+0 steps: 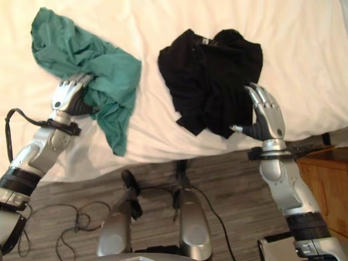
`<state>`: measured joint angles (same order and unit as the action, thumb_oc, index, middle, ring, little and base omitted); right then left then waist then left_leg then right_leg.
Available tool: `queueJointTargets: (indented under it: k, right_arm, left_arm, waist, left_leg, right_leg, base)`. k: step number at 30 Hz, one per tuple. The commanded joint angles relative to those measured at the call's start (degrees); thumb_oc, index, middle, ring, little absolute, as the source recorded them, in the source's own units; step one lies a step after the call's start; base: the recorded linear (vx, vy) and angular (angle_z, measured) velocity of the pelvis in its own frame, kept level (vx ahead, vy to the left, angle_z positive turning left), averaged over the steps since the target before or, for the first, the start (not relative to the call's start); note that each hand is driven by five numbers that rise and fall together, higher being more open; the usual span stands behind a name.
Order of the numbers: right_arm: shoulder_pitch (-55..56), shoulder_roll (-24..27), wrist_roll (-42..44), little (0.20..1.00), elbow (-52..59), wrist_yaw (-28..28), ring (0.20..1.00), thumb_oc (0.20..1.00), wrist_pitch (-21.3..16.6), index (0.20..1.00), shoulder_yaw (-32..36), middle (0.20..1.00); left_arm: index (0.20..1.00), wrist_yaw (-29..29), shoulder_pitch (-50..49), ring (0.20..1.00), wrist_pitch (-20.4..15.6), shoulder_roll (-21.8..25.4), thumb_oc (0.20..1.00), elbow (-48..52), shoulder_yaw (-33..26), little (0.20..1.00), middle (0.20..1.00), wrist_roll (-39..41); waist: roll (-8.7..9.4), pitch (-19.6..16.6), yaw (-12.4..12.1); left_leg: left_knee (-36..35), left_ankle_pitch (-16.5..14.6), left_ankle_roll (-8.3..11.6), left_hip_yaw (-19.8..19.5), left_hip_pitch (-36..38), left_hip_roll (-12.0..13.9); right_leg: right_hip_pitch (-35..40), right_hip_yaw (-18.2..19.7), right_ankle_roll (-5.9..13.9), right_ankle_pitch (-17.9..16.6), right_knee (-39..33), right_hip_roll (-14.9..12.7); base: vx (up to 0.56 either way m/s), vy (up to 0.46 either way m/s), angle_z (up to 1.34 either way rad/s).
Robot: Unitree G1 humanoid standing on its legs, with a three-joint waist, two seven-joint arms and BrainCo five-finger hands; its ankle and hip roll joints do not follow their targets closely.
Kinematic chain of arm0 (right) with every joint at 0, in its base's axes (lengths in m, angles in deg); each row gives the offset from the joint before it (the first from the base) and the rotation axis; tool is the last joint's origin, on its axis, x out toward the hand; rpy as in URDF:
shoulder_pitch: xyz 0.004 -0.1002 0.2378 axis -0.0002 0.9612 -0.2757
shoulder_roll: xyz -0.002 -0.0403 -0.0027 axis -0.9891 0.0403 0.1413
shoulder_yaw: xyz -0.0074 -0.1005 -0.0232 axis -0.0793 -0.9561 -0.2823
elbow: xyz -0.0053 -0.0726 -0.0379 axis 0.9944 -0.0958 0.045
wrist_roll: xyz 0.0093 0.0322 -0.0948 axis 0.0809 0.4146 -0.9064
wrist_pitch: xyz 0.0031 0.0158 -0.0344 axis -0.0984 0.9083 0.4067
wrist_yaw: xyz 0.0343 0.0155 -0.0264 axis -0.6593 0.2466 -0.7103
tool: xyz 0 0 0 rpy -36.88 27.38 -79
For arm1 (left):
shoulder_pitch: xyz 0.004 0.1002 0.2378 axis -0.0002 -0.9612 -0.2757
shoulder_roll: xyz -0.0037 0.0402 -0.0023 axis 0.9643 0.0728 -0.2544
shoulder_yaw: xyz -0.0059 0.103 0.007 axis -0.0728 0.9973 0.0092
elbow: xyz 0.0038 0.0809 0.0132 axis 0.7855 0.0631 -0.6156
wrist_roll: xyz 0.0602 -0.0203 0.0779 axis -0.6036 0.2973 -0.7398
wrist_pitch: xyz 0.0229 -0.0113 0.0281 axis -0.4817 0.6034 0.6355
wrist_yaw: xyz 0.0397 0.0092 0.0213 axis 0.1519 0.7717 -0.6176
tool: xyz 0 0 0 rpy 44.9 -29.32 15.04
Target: Tidy up the quilt and then pick up the clothes from the bed and put them into the laundry hamper.
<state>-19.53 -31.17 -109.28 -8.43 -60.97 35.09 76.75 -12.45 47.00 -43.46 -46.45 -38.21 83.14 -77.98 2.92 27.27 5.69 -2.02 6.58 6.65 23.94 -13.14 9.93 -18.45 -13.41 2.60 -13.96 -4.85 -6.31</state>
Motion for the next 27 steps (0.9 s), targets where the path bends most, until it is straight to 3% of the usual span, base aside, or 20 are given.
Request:
queueJointTargets:
  k: [1, 3, 5, 7, 10, 15, 16, 22, 23, 24, 27]
  right_arm:
    - [-4.8, 4.4, -1.7, 1.000, 2.0, 3.0, 1.000, 1.000, -1.1, 1.000, 0.0, 1.000]
    - [-5.9, 4.2, -1.5, 1.000, 1.3, 3.0, 1.000, 1.000, -1.2, 1.000, -1.3, 1.000]
    - [-8.1, 3.0, 0.2, 1.000, -1.0, 2.5, 1.000, 1.000, -1.2, 1.000, -3.6, 1.000]
    - [-9.2, 2.5, 0.9, 1.000, -2.4, 2.5, 1.000, 1.000, -1.1, 1.000, -5.0, 1.000]
    - [-9.4, 2.8, 2.3, 1.000, -6.6, 2.1, 1.000, 1.000, -0.3, 1.000, -5.7, 1.000]
    - [-11.2, 6.2, 5.1, 1.000, -15.3, -1.1, 1.000, 1.000, 1.9, 1.000, -6.0, 1.000]
    - [-11.5, 6.2, 5.2, 1.000, -15.6, -1.0, 1.000, 1.000, 1.7, 1.000, -6.3, 1.000]
    - [-14.4, 7.3, 19.5, 1.000, -31.8, -6.0, 1.000, 1.000, 3.4, 1.000, -7.1, 1.000]
    - [-15.1, 6.5, 22.7, 0.746, -35.4, -7.5, 0.746, 0.746, 3.5, 0.746, -7.7, 0.746]
    - [-15.3, 6.5, 22.8, 0.200, -35.6, -7.5, 0.200, 0.200, 3.4, 0.200, -7.9, 0.200]
    - [-14.9, 5.1, 23.6, 0.200, -38.5, -10.0, 0.200, 0.200, 3.8, 0.200, -9.4, 0.200]
  left_arm:
    - [0.200, -0.8, 1.7, 0.200, -2.2, -2.0, 0.200, 0.3, 2.3, 0.200, 0.200, 2.5]
    - [0.200, -0.3, -0.1, 0.200, -3.5, -2.4, 0.200, 2.4, 1.4, 0.200, 0.200, 4.9]
    - [0.200, -0.2, -6.3, 0.200, -6.5, -5.5, 0.200, 6.2, -1.6, 0.200, 0.200, 13.3]
    - [0.200, 0.2, -12.8, 0.200, -8.4, -7.5, 0.200, 9.0, -4.6, 0.200, 0.200, 18.4]
    - [0.200, 1.3, -26.3, 0.200, -10.5, -10.5, 0.200, 10.3, -10.6, 0.200, 0.200, 29.4]
    - [0.200, 4.7, -37.6, 0.200, -10.7, -8.7, 0.200, 7.7, -16.3, 0.200, 0.200, 34.8]
    - [0.200, 4.9, -37.9, 0.200, -10.7, -8.7, 0.200, 7.9, -16.5, 0.200, 0.200, 35.0]
    - [0.200, 11.7, -44.0, 0.200, -11.5, -10.3, 0.200, 6.8, -20.8, 0.200, 0.200, 48.8]
    - [0.200, 13.1, -44.1, 0.200, -11.3, -11.0, 0.200, 6.3, -20.1, 0.200, 0.200, 50.6]
    - [0.200, 13.1, -44.0, 0.200, -11.4, -11.0, 0.200, 6.2, -20.1, 0.200, 0.200, 50.6]
    - [0.200, 15.1, -43.5, 0.200, -10.9, -11.4, 0.200, 6.1, -18.1, 0.200, 0.200, 51.0]
  waist:
    - [-2.05, -3.3, 0.2]
    - [-2.23, -3.3, -0.1]
    - [-2.47, -3.5, -1.9]
    - [-2.82, -3.2, -2.8]
    - [-4.19, -3.7, -5.1]
    - [-6.83, -2.8, -8.7]
    - [-6.88, -2.5, -8.6]
    - [-9.31, -1.9, -11.7]
    - [-9.40, -2.5, -12.7]
    - [-9.41, -2.5, -12.6]
    - [-8.70, -3.5, -13.5]
  left_leg:
    - [-2.6, 2.3, 4.22, -0.4, -1.8, 4.1]
    - [-2.7, 2.1, 4.29, -0.7, -1.0, 4.2]
    - [-2.8, 1.7, 4.30, -1.4, 0.7, 4.0]
    - [-2.9, 2.6, 3.71, -1.0, 1.4, 3.6]
    - [-3.0, 1.0, 3.88, -3.3, 3.6, 2.4]
    - [-3.0, 0.9, 3.41, -5.2, 4.2, 0.4]
    - [-3.0, 2.0, 2.85, -4.6, 3.7, 0.4]
    - [-3.0, 1.5, 3.50, -8.1, 2.0, -0.5]
    - [-3.0, 1.5, 3.44, -8.7, 1.7, -0.7]
    - [-3.0, 1.5, 3.44, -8.8, 1.7, -0.7]
    - [-3.0, 1.2, 3.16, -9.6, 1.8, -0.9]
  right_leg:
    - [-0.9, -2.2, 7.77, 12.3, 7.5, -4.4]
    - [0.0, -2.3, 7.60, 12.4, 7.3, -4.3]
    - [2.2, -2.6, 7.14, 12.6, 6.6, -4.2]
    - [3.3, -3.8, 6.27, 11.8, 6.2, -4.2]
    - [6.7, -4.4, 6.34, 12.9, 5.5, -4.4]
    - [8.2, -5.7, 6.46, 13.3, 6.1, -5.4]
    - [7.7, -6.4, 5.96, 12.3, 6.2, -5.5]
    - [8.7, -9.1, 6.75, 13.1, 5.8, -6.9]
    - [9.2, -9.7, 6.86, 13.0, 5.3, -7.0]
    - [9.2, -9.7, 6.87, 12.9, 5.3, -7.0]
    - [10.0, -10.4, 6.93, 12.9, 5.0, -7.0]
  base:
    - [0.02, -0.014, 0.06]
    - [0.03, -0.022, 0.04]
    - [0.05, -0.055, 0.04]
    - [0.00, -0.062, -0.03]
    - [0.04, -0.079, 0.25]
    - [0.03, -0.039, 0.35]
    - [0.00, -0.018, 0.30]
    - [-0.01, -0.046, 0.44]
    - [0.01, 0.015, 0.47]
    - [0.01, 0.020, 0.52]
    - [0.01, 0.021, 0.25]
